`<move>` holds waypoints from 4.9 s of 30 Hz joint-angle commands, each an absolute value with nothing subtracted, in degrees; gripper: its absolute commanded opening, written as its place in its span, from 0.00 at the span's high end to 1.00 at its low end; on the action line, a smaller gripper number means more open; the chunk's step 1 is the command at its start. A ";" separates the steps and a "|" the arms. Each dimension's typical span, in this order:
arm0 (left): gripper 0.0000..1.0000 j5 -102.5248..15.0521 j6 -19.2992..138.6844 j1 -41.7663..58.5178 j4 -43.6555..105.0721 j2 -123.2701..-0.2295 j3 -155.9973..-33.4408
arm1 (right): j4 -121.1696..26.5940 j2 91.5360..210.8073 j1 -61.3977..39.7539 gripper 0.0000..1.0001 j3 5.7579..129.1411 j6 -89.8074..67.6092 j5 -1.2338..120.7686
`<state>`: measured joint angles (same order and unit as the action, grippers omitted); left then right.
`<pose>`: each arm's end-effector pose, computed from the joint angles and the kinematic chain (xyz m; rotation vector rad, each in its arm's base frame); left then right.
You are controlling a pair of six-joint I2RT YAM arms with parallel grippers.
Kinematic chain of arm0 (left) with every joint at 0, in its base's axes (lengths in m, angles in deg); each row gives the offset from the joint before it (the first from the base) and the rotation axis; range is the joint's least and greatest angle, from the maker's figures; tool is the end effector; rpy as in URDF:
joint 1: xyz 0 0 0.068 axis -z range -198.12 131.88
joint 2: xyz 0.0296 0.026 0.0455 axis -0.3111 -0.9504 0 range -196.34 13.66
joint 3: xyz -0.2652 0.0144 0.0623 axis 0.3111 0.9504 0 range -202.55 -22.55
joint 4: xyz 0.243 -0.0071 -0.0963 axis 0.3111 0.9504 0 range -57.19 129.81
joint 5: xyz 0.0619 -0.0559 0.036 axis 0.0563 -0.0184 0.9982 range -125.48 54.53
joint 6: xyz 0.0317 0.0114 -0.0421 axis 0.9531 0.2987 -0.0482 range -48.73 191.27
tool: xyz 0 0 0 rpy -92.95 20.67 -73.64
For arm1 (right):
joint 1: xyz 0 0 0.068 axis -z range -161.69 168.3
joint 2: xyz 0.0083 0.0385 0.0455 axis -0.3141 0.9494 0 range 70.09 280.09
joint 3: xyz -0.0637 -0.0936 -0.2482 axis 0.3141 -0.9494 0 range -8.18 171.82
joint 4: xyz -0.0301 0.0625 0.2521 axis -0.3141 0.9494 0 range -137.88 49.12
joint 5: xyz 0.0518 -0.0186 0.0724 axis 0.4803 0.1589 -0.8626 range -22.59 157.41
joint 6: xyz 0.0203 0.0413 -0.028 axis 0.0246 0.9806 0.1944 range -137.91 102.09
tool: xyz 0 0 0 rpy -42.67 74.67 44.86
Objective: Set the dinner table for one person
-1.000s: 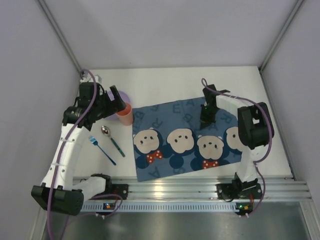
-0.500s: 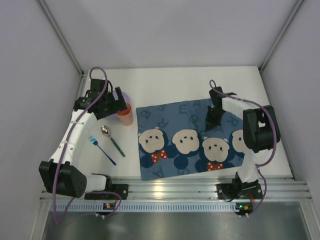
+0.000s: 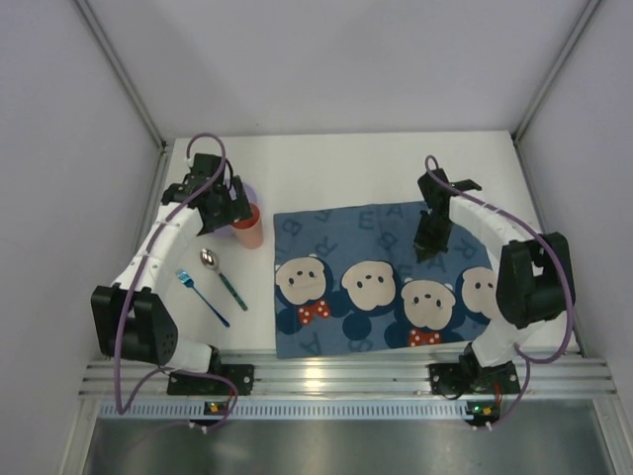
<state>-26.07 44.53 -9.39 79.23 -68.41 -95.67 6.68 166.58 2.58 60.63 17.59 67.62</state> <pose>0.2944 -0.0393 0.3063 -0.4579 2.4763 -0.0419 0.2980 0.0837 0.2066 0.5183 2.9718 0.0835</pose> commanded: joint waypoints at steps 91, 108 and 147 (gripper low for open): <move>0.03 -27.48 44.91 -12.84 75.18 -64.04 -96.47 | 20.14 178.47 16.02 0.00 98.95 7.92 77.17; 0.08 -37.56 42.97 -28.14 60.77 -80.73 -92.68 | 24.90 146.49 6.53 0.00 79.92 9.33 73.04; 1.00 -52.34 42.98 -3.29 57.60 -80.74 -99.04 | 21.20 142.07 6.62 0.00 73.64 9.95 74.18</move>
